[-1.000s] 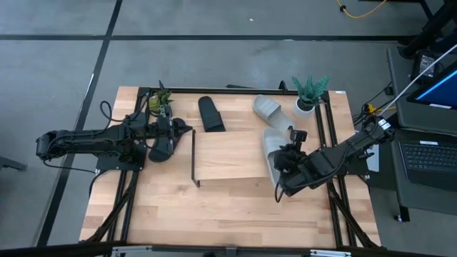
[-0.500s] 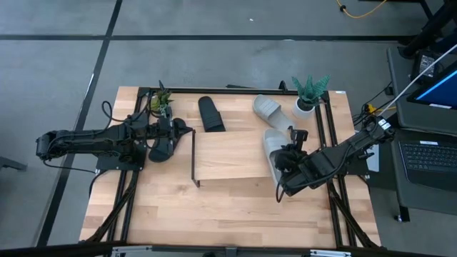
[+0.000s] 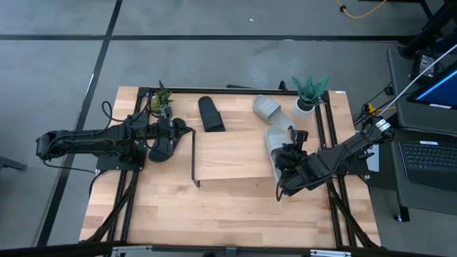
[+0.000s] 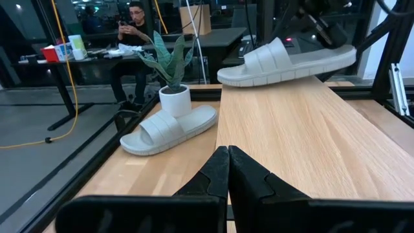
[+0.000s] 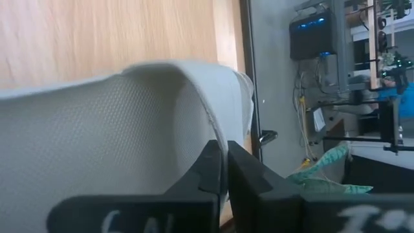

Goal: Pick and place slides into the shelf
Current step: Put the bottom gray slide on the shelf

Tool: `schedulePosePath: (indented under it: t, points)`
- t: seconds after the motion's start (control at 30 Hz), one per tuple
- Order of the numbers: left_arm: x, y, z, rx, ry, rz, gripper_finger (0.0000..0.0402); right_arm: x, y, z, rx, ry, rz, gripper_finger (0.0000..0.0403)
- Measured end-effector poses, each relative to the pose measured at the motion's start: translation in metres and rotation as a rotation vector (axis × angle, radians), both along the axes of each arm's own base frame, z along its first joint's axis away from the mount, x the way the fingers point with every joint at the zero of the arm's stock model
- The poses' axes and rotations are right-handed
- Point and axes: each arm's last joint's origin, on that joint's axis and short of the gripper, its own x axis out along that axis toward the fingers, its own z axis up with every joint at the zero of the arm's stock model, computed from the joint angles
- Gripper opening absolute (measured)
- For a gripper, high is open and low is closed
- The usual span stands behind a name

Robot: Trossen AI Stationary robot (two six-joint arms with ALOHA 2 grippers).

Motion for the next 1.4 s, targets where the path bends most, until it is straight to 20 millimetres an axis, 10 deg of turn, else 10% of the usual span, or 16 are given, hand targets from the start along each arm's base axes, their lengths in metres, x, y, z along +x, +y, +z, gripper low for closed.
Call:
schedulePosePath:
  t: [1.4]
  points:
    - [0.000,0.000,0.000,0.000,0.005,0.000,0.0000,0.020,-0.011,-0.022,-0.114,0.136,-0.008,0.0011]
